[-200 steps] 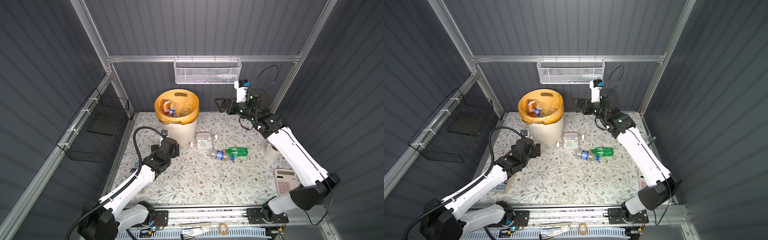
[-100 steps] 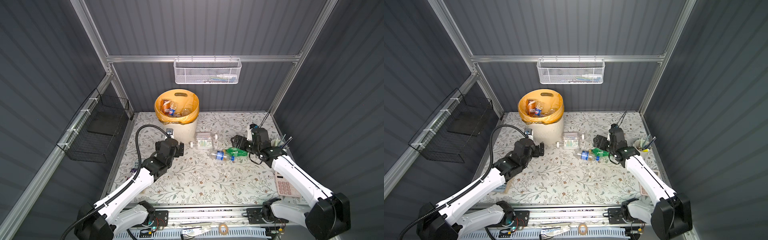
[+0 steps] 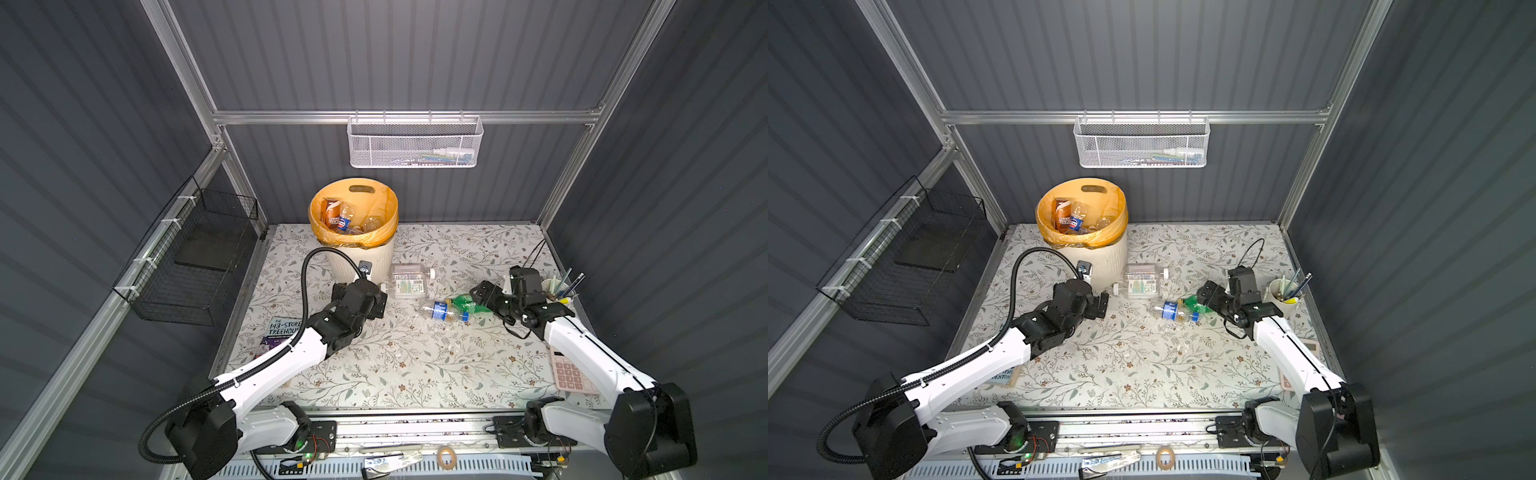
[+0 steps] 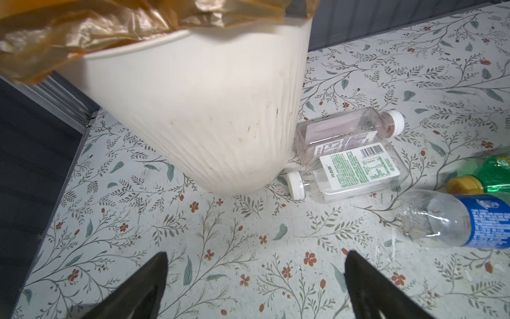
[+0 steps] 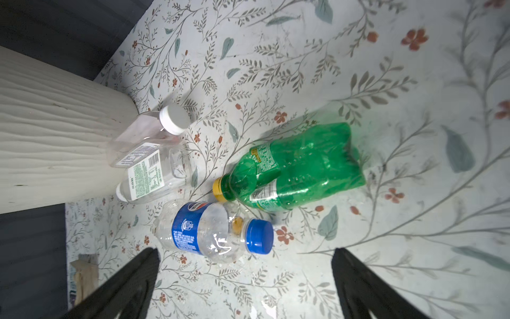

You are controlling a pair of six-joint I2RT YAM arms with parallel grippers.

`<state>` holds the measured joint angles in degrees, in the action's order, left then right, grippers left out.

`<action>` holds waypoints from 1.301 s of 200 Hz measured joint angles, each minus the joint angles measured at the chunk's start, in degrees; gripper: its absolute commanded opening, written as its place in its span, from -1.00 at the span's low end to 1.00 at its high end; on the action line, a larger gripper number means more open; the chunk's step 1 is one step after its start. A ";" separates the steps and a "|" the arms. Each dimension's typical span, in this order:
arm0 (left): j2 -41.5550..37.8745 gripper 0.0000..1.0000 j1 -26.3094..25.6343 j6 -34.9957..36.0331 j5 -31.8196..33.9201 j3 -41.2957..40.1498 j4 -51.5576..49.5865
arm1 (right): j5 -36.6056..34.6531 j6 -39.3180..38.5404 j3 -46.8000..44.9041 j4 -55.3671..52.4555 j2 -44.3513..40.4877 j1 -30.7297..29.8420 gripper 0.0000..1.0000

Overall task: Throw the plastic bottles in the bin
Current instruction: Pick up the plastic bottle from the center of the table.

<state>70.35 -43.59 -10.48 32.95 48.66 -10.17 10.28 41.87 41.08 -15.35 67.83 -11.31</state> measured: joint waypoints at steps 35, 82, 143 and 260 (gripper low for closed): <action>0.39 0.99 0.00 0.46 0.00 0.04 0.02 | -0.09 0.92 -1.29 0.35 0.20 -5.27 0.98; 0.68 0.99 0.00 0.68 0.00 0.07 0.02 | -3.06 -14.69 11.30 -5.55 8.79 -12.72 0.98; -0.39 0.99 0.00 0.57 1.20 -0.02 -0.09 | -4.48 -37.53 24.04 -17.53 19.56 -17.70 0.98; -7.15 0.99 0.17 -2.16 6.10 -3.54 -1.29 | -12.44 -56.30 33.51 -26.64 34.82 -24.06 0.88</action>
<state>63.20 -43.42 -12.64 39.05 45.12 -11.46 -2.15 -14.44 74.59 -42.00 102.65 -35.38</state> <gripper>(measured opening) 0.997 0.945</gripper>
